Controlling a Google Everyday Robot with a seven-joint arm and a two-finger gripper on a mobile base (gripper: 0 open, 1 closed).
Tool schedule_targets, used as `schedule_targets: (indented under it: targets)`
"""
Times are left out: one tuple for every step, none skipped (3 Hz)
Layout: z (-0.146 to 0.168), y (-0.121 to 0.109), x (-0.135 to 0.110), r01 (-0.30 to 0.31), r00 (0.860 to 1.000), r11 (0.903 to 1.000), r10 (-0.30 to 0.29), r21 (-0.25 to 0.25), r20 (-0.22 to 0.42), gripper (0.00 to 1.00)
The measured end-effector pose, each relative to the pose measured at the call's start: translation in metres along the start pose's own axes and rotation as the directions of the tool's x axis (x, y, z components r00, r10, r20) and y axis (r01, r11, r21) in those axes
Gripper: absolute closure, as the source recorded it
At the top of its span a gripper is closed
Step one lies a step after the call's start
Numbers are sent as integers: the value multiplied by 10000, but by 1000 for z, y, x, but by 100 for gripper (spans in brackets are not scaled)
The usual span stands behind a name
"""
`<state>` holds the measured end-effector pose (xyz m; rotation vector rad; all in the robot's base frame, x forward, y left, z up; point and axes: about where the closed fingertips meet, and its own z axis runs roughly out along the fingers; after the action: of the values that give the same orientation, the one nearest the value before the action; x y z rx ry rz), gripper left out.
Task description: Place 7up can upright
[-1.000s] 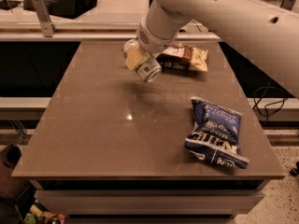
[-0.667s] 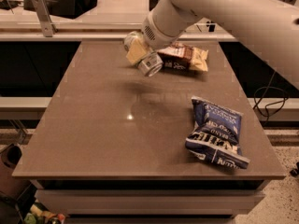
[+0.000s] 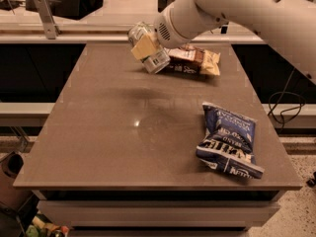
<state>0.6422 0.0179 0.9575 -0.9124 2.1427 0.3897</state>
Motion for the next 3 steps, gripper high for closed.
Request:
schedule_targets:
  targets:
    - [6, 14, -7, 238, 9952, 9986, -192, -477, 960, 100]
    - [15, 27, -14, 438, 9830, 9943, -256, -970, 1816, 100]
    - [24, 38, -17, 568, 9688, 9886, -208, -1394, 2471, 100]
